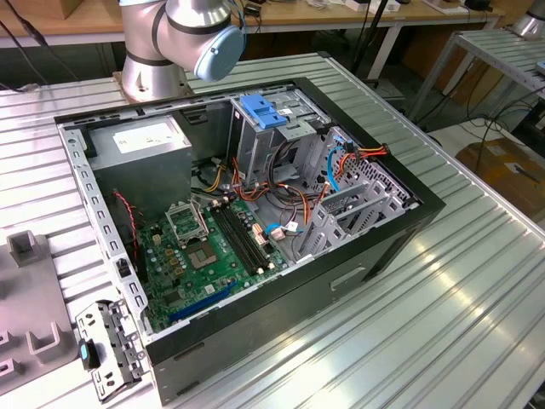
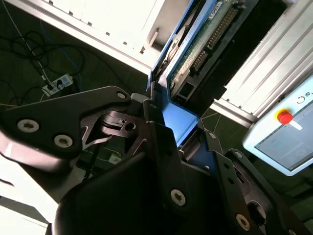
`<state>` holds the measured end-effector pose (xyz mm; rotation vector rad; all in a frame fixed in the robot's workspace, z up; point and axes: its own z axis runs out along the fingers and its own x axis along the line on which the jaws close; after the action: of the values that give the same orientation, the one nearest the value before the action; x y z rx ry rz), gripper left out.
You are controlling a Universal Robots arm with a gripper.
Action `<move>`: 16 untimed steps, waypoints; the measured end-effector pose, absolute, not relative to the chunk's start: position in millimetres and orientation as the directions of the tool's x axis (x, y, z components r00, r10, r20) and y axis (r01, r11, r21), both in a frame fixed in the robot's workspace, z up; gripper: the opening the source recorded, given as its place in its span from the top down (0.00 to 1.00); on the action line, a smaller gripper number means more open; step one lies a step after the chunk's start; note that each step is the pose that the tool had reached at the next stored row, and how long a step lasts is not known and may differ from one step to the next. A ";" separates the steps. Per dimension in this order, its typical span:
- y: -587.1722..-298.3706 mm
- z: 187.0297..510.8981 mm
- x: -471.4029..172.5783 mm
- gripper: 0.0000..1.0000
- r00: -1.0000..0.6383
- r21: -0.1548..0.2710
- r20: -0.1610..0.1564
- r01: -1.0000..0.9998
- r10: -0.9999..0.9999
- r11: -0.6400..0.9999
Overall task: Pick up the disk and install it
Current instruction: 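Pick up the disk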
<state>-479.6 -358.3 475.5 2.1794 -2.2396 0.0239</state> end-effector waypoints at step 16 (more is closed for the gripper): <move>-358.3 502.7 -479.5 0.63 -0.027 0.009 0.023 -1.000 -0.999 0.027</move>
<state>-479.5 -358.3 502.7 2.1754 -2.2353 0.0150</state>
